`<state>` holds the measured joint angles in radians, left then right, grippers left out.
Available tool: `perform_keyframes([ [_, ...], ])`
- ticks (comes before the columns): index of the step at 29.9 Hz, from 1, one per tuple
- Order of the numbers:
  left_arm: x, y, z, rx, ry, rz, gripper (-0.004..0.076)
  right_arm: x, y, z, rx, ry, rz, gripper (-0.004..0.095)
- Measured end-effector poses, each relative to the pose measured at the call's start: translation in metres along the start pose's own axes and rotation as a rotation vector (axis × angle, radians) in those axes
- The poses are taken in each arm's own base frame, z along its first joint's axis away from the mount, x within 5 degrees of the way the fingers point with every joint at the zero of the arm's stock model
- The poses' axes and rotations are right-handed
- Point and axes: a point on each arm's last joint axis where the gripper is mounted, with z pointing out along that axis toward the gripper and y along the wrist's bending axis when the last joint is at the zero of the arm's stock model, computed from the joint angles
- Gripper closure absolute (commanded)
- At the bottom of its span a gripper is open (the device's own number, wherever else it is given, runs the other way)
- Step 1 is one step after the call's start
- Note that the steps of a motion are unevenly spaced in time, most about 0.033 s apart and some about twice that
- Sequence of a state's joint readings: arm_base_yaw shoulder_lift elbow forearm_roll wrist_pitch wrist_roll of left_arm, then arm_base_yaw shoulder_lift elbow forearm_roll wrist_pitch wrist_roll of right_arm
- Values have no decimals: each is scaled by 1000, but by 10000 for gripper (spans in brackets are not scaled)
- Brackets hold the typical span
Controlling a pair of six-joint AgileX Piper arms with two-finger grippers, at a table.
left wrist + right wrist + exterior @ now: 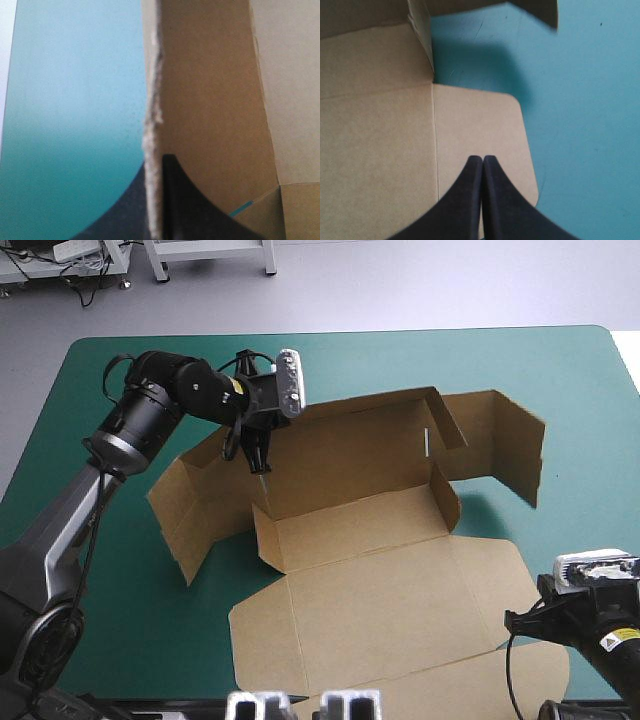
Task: Fold the box
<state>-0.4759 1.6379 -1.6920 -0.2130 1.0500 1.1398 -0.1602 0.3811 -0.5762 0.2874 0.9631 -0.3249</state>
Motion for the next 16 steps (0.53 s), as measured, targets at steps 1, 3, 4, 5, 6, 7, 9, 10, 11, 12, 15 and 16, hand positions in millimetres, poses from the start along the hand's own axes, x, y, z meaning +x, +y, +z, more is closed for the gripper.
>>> perform_keyframes([
  [1, -7, -4, 1, -7, -2, 40, 734, -5, 0, -3, 4, -10, -5, 927],
  [3, -19, -9, 4, -32, -1, 106, 734, -15, -1, -7, 10, -21, -9, 927],
  [4, -27, -13, 5, -49, 0, 141, 734, -19, -2, -7, 11, -23, -9, 927],
  [5, -34, -17, 6, -67, 0, 173, 734, -26, -3, -8, 11, -24, -7, 927],
  [6, -40, -19, 6, -88, 5, 197, 734, -31, -3, -9, 11, -24, -6, 927],
  [7, -48, -24, 7, -108, 4, 218, 734, -36, -4, -9, 11, -24, -4, 927],
  [9, -60, -31, 7, -150, 15, 249, 734, -50, -7, -9, 12, -28, -1, 927],
  [10, -67, -35, 7, -172, 21, 264, 734, -57, -8, -8, 13, -25, -1, 927],
  [11, -72, -38, 6, -194, 26, 272, 734, -65, -9, -8, 13, -31, 0, 927],
  [12, -77, -41, 6, -211, 25, 276, 734, -74, -11, -8, 14, -40, 1, 927],
  [15, -86, -43, 7, -293, 8, 261, 734, -102, -14, -9, 6, -71, 8, 927],
  [16, -87, -44, 9, -327, 0, 252, 734, -112, -14, -10, 1, -81, 15, 927],
])
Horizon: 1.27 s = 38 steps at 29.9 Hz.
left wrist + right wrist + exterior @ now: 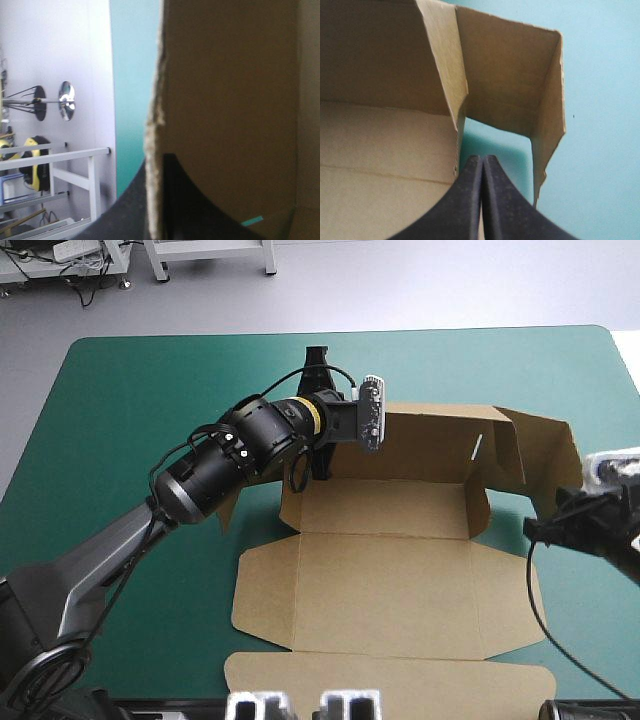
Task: Fold the box
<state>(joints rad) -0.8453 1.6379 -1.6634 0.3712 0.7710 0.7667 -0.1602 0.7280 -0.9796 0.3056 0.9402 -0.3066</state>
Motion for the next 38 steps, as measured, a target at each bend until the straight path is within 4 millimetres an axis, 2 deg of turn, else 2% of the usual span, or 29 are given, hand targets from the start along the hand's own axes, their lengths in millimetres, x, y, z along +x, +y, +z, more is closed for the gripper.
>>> perform_keyframes([
  [2, 1, -2, 5, -42, 10, -7, 734, -18, -2, 1, -3, -18, 13, 927],
  [8, 14, -26, 26, -60, 82, -46, 734, -71, -10, 8, 1, -73, 45, 927],
  [12, 15, -38, 32, -101, 120, -70, 734, -99, -16, 19, -8, -60, 47, 928],
  [15, 6, -47, 32, -152, 108, -39, 734, -114, -21, 34, -22, -10, 40, 928],
  [22, -12, -67, 30, -197, 63, -1, 734, -144, -38, 91, -44, 92, 36, 928],
  [30, -13, -70, 31, -201, 80, -8, 734, -151, -56, 165, -79, 246, 42, 928],
  [35, -11, -73, 36, -198, 118, 2, 734, -135, -66, 211, -101, 374, 46, 928],
  [38, -11, -73, 37, -201, 120, 4, 734, -123, -69, 230, -114, 450, 39, 928],
])
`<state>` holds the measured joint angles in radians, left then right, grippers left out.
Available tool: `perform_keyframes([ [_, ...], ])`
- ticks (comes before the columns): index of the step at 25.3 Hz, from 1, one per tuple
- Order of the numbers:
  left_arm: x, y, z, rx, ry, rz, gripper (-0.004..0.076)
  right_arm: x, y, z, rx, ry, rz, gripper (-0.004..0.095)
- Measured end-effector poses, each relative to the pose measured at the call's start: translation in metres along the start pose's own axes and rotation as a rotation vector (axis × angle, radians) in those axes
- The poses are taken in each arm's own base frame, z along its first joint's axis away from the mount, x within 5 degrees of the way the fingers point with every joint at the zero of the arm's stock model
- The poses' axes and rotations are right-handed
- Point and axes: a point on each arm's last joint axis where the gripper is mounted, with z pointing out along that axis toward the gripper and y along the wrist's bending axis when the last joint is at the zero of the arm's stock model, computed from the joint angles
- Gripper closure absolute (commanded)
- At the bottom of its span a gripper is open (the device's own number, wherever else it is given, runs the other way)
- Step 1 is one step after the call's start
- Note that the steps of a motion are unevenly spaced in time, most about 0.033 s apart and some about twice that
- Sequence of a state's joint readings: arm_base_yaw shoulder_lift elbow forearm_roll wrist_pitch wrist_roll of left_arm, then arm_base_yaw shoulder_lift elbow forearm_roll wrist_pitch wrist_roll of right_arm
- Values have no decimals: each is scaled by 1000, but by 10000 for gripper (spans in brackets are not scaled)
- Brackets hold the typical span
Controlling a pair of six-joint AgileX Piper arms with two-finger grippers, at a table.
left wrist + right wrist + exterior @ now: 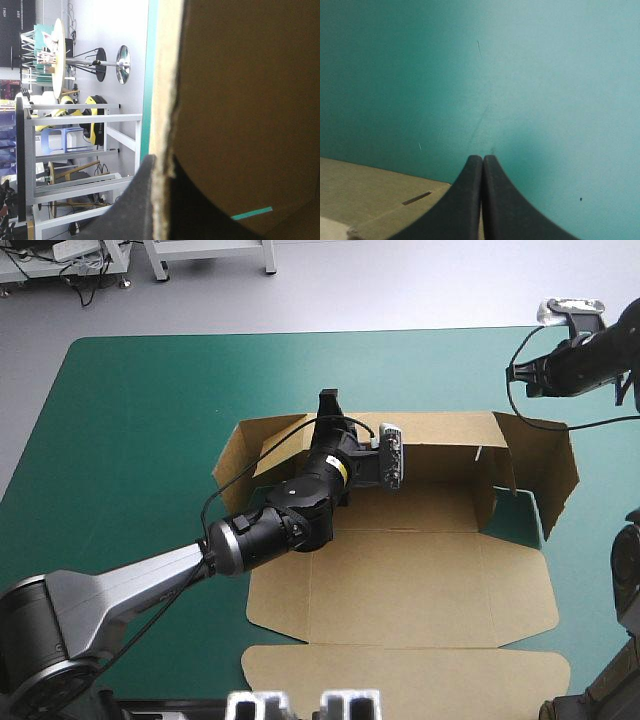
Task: Fold the box
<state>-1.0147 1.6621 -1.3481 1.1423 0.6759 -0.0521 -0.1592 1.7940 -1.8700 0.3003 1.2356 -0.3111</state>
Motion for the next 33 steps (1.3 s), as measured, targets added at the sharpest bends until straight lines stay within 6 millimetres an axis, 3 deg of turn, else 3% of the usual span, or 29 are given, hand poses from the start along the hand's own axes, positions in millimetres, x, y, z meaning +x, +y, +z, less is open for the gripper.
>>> perform_keyframes([
  [6, 0, -1, 1, 1, 3, 0, 734, 4, -2, 12, -20, 36, 7, 928],
  [11, 0, -2, 2, 3, 7, -9, 734, 21, 1, 15, -40, 86, 17, 928],
  [17, 0, -3, 3, 4, 11, -12, 734, 41, -3, 1, -127, 60, 50, 928],
  [22, -1, -5, 6, 8, 17, -6, 734, 64, -12, -7, -146, 64, 70, 928],
  [25, -2, -9, 11, 16, 26, -1, 734, 89, -6, 7, -268, 73, 62, 928],
  [29, -3, -13, 16, 25, 41, 3, 734, 109, -2, 23, -296, -5, 18, 927],
  [33, -3, -14, 18, 28, 44, 3, 734, 124, 7, 20, -291, -106, -29, 926],
])
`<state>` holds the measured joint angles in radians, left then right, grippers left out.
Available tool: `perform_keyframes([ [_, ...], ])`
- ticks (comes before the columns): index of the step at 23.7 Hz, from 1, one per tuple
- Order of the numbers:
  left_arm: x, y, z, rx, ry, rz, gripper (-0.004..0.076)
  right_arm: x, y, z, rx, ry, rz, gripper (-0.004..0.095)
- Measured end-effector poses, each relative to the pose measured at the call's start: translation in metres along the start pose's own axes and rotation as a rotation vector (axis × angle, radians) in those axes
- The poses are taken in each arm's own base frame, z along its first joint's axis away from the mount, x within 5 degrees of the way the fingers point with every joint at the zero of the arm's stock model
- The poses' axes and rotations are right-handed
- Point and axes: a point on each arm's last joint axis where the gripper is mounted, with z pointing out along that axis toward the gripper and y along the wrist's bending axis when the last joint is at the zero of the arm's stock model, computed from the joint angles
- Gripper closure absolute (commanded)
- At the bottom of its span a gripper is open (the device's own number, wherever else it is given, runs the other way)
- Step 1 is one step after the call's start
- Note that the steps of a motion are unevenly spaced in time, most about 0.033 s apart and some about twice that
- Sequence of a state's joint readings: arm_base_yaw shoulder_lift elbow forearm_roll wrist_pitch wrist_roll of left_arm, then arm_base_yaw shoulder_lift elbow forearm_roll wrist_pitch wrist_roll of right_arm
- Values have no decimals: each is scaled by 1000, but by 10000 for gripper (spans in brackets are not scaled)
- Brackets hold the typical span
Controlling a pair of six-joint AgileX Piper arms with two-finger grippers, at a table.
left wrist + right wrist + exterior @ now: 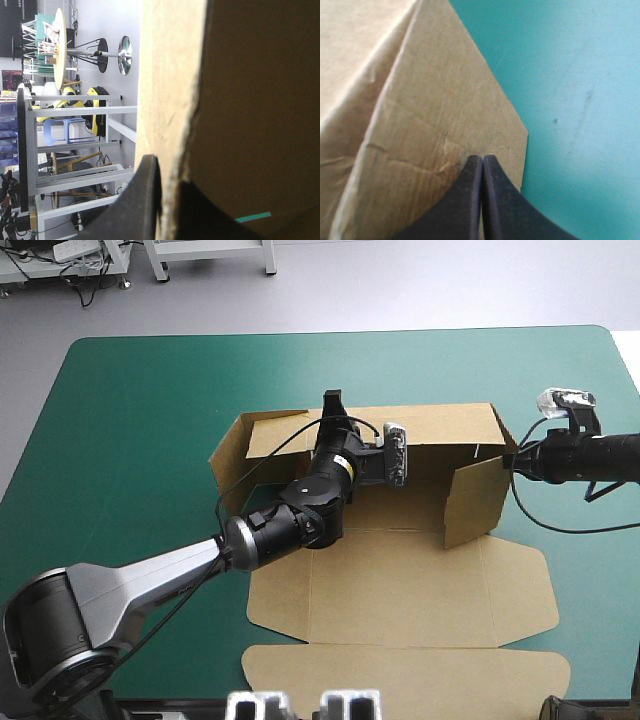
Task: Fold the box
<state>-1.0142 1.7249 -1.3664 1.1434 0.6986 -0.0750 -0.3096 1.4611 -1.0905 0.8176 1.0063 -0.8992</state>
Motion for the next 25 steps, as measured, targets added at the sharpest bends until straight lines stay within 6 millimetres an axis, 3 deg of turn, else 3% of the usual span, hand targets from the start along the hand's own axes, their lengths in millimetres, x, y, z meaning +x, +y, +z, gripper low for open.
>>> perform_keyframes([
  [2, 0, -1, 1, -4, 1, 10, 734, 5, 7, -6, 7, -11, -37, 905],
  [6, -1, 0, 2, -12, 1, 22, 734, 12, 11, -10, 10, 20, -62, 674],
  [10, -1, 0, 2, -14, 1, 25, 734, 13, 11, -10, 8, 35, -55, 508],
  [16, 0, 0, 2, -16, 0, 27, 734, 17, 11, -10, 3, 78, -175, 507],
  [25, 0, 0, 5, -26, -2, 46, 734, 22, 16, -11, -61, 127, -188, 509],
])
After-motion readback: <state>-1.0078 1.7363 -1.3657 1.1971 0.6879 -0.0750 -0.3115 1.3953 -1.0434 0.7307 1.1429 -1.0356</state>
